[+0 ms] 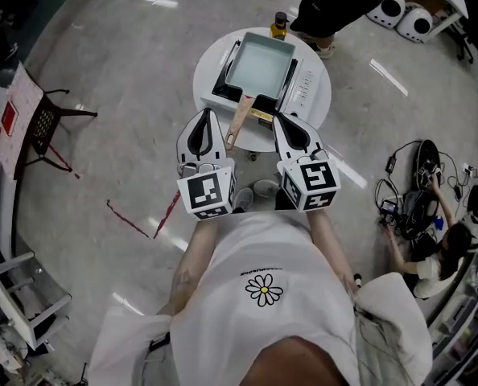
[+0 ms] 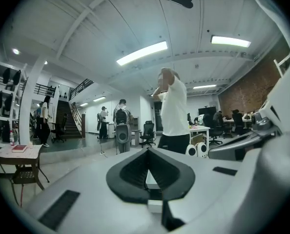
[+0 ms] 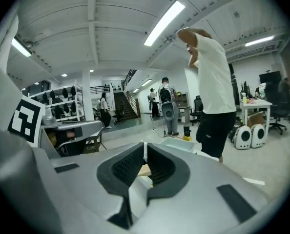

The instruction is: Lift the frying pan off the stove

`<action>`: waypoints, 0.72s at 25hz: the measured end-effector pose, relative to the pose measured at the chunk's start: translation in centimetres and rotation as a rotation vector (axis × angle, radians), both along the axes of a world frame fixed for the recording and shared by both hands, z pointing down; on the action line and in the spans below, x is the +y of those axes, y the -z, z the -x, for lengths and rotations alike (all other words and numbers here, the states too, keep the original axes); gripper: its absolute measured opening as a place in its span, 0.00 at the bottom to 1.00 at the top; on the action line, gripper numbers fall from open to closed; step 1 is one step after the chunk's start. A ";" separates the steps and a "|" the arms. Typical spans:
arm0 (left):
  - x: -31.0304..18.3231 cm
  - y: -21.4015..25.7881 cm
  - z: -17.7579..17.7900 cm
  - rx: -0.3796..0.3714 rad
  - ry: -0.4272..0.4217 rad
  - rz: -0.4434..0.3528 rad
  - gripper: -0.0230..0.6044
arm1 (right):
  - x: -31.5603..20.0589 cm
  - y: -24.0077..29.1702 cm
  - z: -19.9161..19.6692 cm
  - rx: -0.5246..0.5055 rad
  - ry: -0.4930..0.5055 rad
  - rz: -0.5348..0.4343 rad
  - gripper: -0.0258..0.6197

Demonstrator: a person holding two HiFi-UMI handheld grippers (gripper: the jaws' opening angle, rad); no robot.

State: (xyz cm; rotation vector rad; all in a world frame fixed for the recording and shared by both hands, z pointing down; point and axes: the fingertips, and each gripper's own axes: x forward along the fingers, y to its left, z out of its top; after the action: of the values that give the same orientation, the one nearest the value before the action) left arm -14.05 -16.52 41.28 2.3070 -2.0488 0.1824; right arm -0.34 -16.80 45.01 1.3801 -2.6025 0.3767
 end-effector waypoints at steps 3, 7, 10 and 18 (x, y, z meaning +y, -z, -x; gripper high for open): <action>0.1 0.0 0.3 -0.002 0.010 0.002 0.04 | -0.2 -0.2 0.5 -0.022 0.017 0.038 0.14; 0.4 -0.1 0.9 -0.004 0.025 0.008 0.04 | -0.4 -0.5 1.2 -0.100 0.039 0.103 0.34; 0.5 -0.1 1.3 -0.006 0.037 0.008 0.04 | -0.7 -0.8 1.7 -0.174 0.046 0.145 0.55; 0.4 -0.5 1.5 -0.005 0.049 0.013 0.04 | -1.3 -1.2 1.2 -0.263 0.024 0.210 0.59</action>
State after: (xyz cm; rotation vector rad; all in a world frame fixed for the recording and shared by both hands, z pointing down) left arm -15.58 -16.15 41.76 2.2483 -2.0973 0.1987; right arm -1.59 -18.15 46.23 1.3048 -2.6808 0.8539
